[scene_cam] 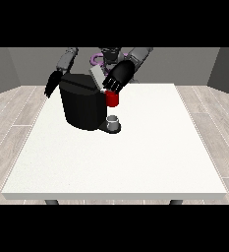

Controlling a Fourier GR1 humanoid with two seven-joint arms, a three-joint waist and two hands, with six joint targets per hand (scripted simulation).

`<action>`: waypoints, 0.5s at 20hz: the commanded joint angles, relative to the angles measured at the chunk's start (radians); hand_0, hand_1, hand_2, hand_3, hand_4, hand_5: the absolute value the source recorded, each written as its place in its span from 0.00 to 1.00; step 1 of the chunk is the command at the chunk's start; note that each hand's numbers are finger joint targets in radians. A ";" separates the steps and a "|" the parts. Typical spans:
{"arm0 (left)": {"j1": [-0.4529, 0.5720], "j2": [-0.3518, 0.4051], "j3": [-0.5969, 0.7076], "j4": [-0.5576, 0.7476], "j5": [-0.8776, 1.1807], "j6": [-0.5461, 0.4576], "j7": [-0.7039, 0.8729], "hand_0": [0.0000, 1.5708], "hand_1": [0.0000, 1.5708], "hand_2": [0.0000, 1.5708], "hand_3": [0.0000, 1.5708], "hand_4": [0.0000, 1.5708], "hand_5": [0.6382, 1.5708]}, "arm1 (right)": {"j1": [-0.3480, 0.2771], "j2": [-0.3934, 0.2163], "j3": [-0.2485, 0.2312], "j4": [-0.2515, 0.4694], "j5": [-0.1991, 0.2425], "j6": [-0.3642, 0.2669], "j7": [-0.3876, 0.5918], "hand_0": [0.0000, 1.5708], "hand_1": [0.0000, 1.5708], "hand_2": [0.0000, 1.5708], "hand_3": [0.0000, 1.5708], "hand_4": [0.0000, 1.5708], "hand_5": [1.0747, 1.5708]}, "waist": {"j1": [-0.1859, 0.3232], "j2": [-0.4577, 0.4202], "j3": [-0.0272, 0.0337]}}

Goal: Insert the coffee pod into the coffee machine and close the lid

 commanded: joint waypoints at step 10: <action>0.024 0.034 -0.065 -0.014 -0.092 0.075 -0.073 0.77 0.77 0.78 0.70 0.00 1.00 | 0.007 -0.003 -0.017 0.002 -0.016 0.001 0.003 0.00 0.00 0.00 0.00 0.00 1.00 | 0.003 0.017 0.0004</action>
